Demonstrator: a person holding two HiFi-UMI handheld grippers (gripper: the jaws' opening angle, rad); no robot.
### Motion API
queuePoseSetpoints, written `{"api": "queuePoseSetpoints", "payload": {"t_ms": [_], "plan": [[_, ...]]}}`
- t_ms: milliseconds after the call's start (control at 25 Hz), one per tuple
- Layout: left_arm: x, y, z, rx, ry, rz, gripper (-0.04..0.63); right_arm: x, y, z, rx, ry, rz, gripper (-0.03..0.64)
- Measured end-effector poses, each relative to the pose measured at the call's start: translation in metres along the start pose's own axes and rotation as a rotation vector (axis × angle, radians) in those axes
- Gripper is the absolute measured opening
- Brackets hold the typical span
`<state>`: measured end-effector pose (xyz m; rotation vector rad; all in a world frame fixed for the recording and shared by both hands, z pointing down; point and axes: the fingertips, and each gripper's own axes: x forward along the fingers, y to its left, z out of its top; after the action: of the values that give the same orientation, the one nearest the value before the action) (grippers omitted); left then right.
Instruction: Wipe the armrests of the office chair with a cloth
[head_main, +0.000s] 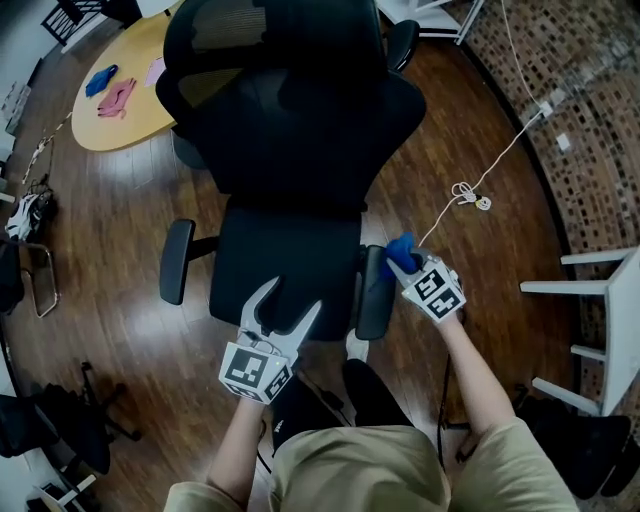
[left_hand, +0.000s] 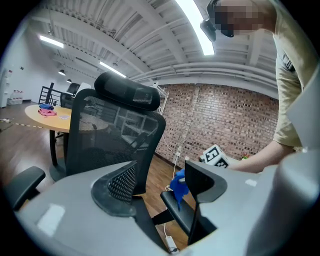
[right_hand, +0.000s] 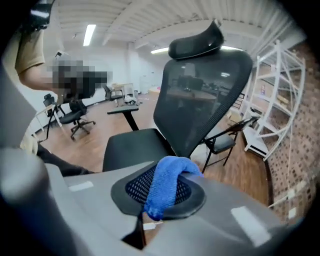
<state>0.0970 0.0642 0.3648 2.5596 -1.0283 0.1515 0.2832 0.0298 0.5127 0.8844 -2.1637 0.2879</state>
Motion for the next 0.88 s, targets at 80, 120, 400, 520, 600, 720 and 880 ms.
{"api": "queuePoseSetpoints", "payload": {"t_ms": [80, 120, 400, 520, 600, 720, 880], "plan": [[-0.005, 0.007, -0.001, -0.006, -0.005, 0.013, 0.281, 0.035, -0.011, 0.008, -0.064, 0.078, 0.055, 0.02], [-0.007, 0.01, -0.002, -0.009, -0.007, 0.018, 0.281, 0.052, -0.01, 0.006, -0.087, 0.126, 0.097, 0.02], [-0.022, 0.024, -0.004, -0.031, -0.011, 0.041, 0.281, 0.089, 0.051, -0.02, -0.144, 0.333, 0.366, 0.02], [-0.027, 0.029, -0.006, -0.035, -0.013, 0.049, 0.281, 0.076, 0.112, -0.03, -0.205, 0.35, 0.51, 0.02], [-0.027, 0.027, -0.008, -0.035, -0.013, 0.046, 0.281, 0.061, 0.154, -0.041, -0.23, 0.354, 0.602, 0.02], [-0.024, 0.023, -0.01, -0.029, -0.009, 0.037, 0.281, 0.04, 0.207, -0.055, -0.261, 0.342, 0.695, 0.02], [-0.022, 0.021, -0.012, -0.026, -0.006, 0.037, 0.281, 0.015, 0.253, -0.068, -0.283, 0.348, 0.773, 0.018]]}}
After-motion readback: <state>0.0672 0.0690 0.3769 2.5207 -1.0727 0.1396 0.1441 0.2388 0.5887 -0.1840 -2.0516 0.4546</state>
